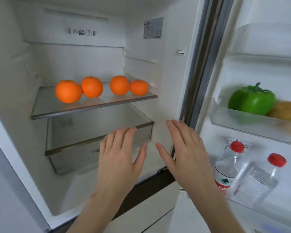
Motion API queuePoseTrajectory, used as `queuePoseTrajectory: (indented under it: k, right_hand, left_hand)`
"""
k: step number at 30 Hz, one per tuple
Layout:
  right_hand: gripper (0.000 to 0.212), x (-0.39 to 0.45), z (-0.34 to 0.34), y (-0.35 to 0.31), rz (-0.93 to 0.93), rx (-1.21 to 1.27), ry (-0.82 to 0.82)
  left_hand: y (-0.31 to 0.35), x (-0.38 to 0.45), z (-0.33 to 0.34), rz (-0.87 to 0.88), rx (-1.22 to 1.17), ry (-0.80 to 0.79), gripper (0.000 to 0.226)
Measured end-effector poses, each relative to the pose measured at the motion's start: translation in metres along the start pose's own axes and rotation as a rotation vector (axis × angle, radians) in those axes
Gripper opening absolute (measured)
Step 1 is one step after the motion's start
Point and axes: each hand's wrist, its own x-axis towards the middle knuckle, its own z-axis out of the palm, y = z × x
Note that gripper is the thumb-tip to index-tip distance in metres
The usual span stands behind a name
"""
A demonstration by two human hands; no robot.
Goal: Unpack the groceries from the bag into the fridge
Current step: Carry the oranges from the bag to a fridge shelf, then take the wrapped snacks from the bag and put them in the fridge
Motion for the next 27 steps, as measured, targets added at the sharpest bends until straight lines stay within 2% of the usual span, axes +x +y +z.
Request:
queuePoseTrajectory:
  k: [6, 17, 27]
  right_hand:
    - [0.058, -0.092, -0.082, 0.017, 0.105, -0.106, 0.04]
    - [0.059, -0.283, -0.254, 0.058, 0.481, -0.421, 0.047]
    - [0.06, -0.392, -0.372, 0.094, 0.809, -0.72, 0.121]
  left_hand:
    - [0.074, -0.047, -0.021, 0.062, -0.157, -0.069, 0.049]
    - [0.258, -0.143, -0.058, 0.366, -0.537, -0.18, 0.044]
    - [0.423, -0.198, -0.078, 0.635, -0.859, -0.304, 0.051]
